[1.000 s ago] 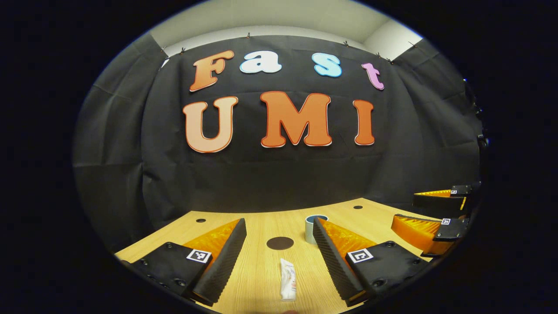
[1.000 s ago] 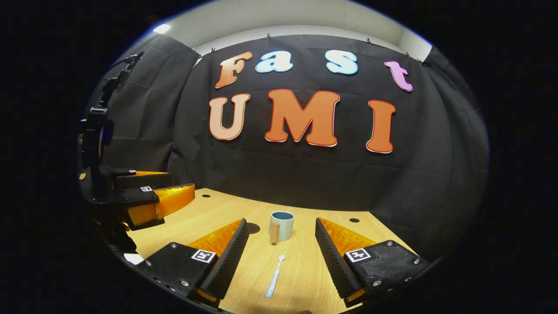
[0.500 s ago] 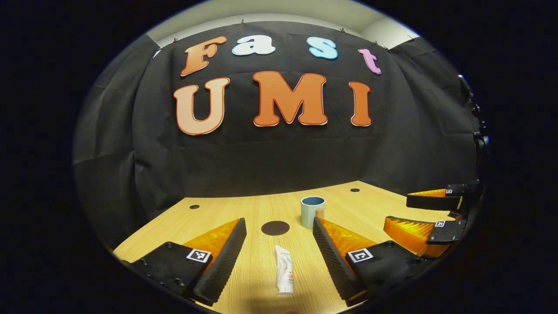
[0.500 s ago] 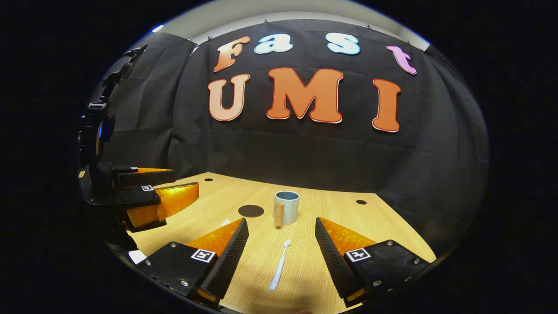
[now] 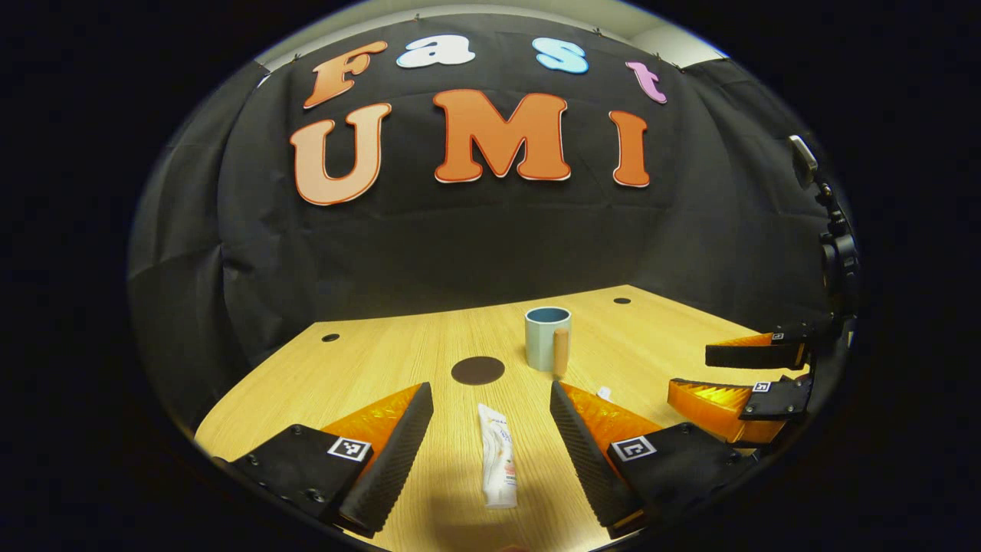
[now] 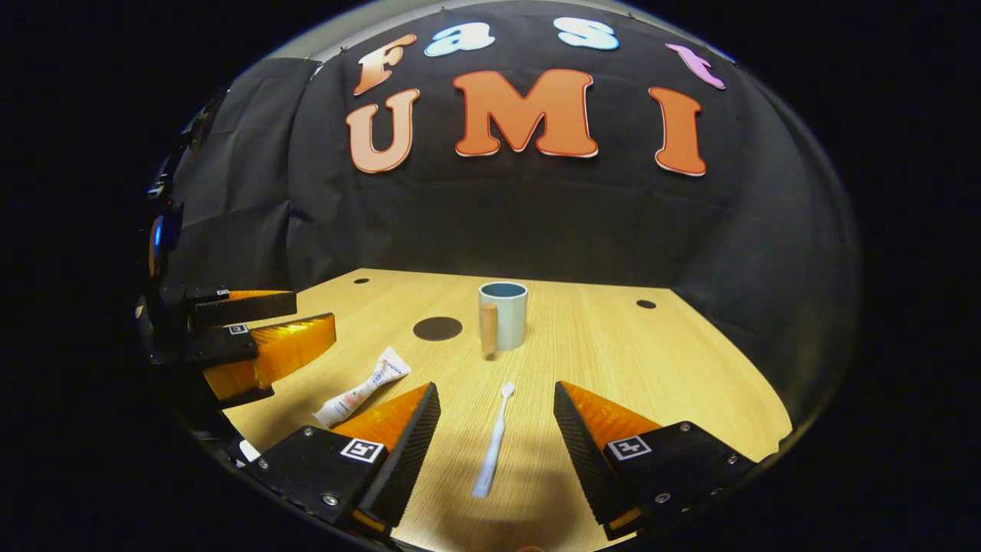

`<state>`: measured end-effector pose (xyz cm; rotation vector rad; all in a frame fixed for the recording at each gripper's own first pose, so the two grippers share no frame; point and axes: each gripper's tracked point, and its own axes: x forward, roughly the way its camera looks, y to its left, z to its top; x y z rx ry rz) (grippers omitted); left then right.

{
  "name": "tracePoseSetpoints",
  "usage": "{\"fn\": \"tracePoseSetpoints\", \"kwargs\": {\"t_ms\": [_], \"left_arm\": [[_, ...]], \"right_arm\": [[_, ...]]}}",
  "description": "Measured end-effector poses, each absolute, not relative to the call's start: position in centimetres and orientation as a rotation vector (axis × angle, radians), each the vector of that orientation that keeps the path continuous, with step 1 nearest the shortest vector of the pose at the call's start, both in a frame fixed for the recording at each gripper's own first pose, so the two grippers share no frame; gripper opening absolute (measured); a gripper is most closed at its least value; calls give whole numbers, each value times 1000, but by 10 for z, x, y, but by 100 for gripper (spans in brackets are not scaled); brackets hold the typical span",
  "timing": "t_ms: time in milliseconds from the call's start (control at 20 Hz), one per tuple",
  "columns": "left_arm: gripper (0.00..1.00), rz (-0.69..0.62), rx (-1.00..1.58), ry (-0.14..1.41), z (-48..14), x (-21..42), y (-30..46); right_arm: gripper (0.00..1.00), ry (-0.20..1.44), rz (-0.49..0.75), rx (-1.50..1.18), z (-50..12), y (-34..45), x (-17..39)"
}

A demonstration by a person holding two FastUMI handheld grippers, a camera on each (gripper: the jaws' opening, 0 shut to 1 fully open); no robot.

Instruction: Put the toothbrush and toothpaste on the desktop into the cup, then pick up the cup and place it on the coaster on the desktop.

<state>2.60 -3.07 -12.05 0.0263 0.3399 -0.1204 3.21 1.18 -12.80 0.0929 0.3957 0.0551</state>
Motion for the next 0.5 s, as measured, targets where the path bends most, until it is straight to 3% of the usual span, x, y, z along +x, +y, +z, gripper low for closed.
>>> {"fn": "tracePoseSetpoints", "kwargs": {"t_ms": [500], "left_arm": [[99, -126, 24, 547, -190, 44, -27]], "right_arm": [[90, 625, 48, 109, -192, 13, 58]]}}
